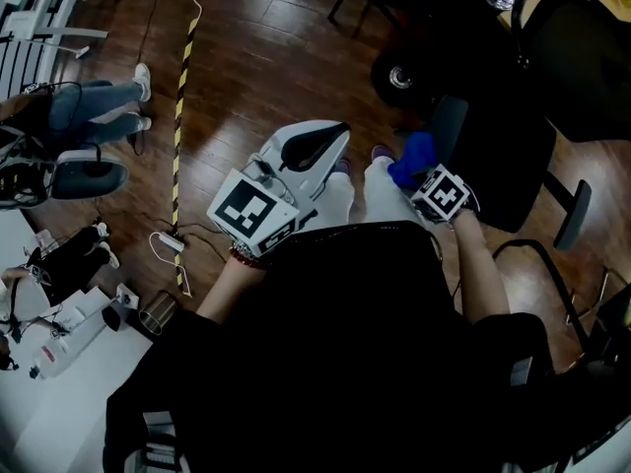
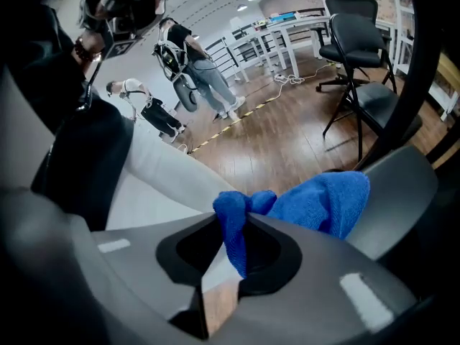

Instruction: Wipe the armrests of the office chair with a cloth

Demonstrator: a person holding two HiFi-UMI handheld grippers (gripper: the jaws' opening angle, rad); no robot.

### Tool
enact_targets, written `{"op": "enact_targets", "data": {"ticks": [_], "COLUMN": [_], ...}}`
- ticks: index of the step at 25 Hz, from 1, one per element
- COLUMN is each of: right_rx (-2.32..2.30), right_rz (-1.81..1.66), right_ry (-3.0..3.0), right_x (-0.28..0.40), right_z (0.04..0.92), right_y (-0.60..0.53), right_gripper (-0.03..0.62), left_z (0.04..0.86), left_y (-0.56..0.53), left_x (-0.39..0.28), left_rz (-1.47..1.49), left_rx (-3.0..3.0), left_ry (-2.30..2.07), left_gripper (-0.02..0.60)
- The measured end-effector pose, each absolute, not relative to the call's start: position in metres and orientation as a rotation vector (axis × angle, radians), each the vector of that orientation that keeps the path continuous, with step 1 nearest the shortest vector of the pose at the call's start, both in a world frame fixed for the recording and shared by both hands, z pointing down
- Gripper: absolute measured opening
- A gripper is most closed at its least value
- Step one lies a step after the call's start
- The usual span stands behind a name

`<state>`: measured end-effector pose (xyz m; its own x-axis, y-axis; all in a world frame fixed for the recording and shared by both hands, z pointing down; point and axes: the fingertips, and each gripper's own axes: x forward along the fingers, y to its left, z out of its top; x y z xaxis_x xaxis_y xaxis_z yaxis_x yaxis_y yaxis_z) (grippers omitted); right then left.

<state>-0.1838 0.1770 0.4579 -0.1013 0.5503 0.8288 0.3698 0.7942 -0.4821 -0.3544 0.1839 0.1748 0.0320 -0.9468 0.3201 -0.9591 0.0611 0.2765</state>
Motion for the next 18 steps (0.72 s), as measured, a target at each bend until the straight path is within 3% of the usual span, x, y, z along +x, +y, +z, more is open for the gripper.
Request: {"op": "enact_targets", "data": {"ticks": [8, 18], "right_rx": [-0.585, -0.422], "right_rz": [0.106, 0.262], "right_ry": [-1.769, -1.722], "right_x": [-0.154, -0.119], "right_z": [0.472, 0.485], "right_y": [0.184, 0.173], "right_gripper": [0.066, 0.066], "left_z": [0.175, 0.174], "left_y": [0.168, 0.148], "left_x": [-0.329, -0.315], "left_rz": [0.087, 0.083], "left_rx": [2.034, 2.086], "left_ry": [-1.777, -1.734], "left_gripper": [0.006, 0.006]}}
